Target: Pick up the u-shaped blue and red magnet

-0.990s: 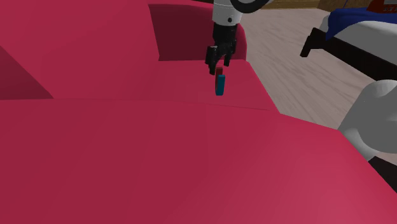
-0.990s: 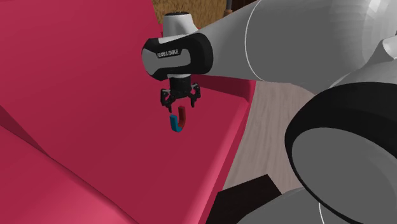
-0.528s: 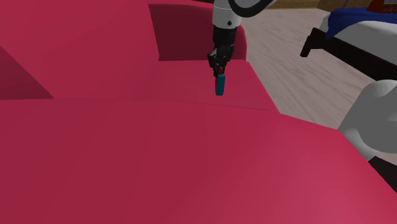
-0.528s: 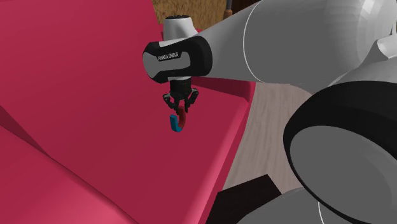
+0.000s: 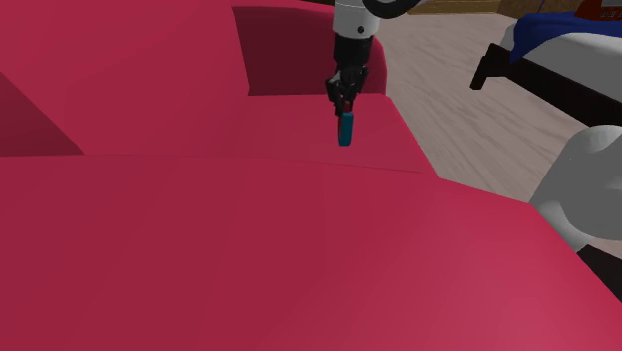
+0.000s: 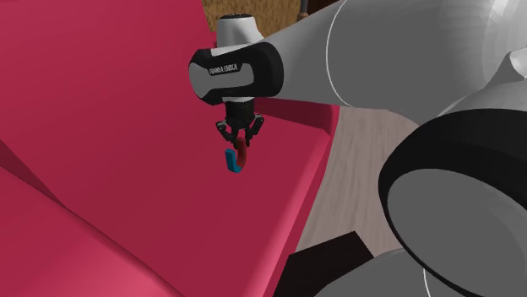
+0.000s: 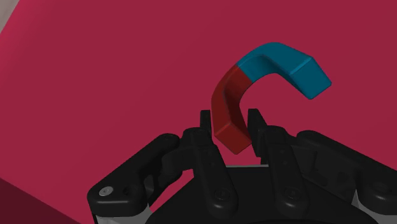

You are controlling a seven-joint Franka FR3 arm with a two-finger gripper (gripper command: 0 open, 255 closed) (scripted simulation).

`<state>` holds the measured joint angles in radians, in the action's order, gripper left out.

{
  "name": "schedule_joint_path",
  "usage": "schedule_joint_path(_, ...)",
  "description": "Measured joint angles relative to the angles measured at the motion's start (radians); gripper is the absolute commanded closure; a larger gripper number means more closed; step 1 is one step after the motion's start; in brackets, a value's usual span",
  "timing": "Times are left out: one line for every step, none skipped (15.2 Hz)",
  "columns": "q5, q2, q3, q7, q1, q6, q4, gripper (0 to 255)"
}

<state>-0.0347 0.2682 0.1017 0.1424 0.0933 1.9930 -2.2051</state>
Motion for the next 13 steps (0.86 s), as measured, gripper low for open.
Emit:
schedule_joint_path(0.000, 0.001, 0.000, 0.001, 0.000, -0.012, 0.011, 255)
schedule_joint_path(0.000, 0.000, 0.001, 0.003, 0.001, -0.023, 0.023, 255)
schedule_joint_path(0.000, 0.005, 0.002, 0.005, 0.002, -0.038, 0.033, 255)
schedule_joint_path(0.000, 0.008, 0.001, 0.003, 0.001, -0.050, 0.042, 255)
schedule_joint_path(0.000, 0.010, -0.001, 0.000, 0.000, -0.067, 0.057, 255)
schedule_joint_path(0.000, 0.011, -0.001, 0.001, 0.000, -0.078, 0.068, 255)
schedule_joint_path(0.000, 0.011, 0.000, 0.003, 0.000, -0.095, 0.084, 255)
schedule_joint_path(0.000, 0.013, -0.001, 0.003, 0.000, -0.107, 0.094, 255)
schedule_joint_path(0.000, 0.015, -0.001, 0.002, 0.000, -0.120, 0.106, 255)
schedule_joint_path(0.001, 0.014, -0.003, 0.001, -0.001, -0.133, 0.119, 255)
schedule_joint_path(0.001, 0.015, -0.004, 0.000, -0.001, -0.147, 0.132, 255)
schedule_joint_path(0.001, 0.015, -0.003, 0.001, -0.001, -0.159, 0.144, 255)
schedule_joint_path(0.001, 0.014, -0.002, 0.002, -0.001, -0.166, 0.153, 255)
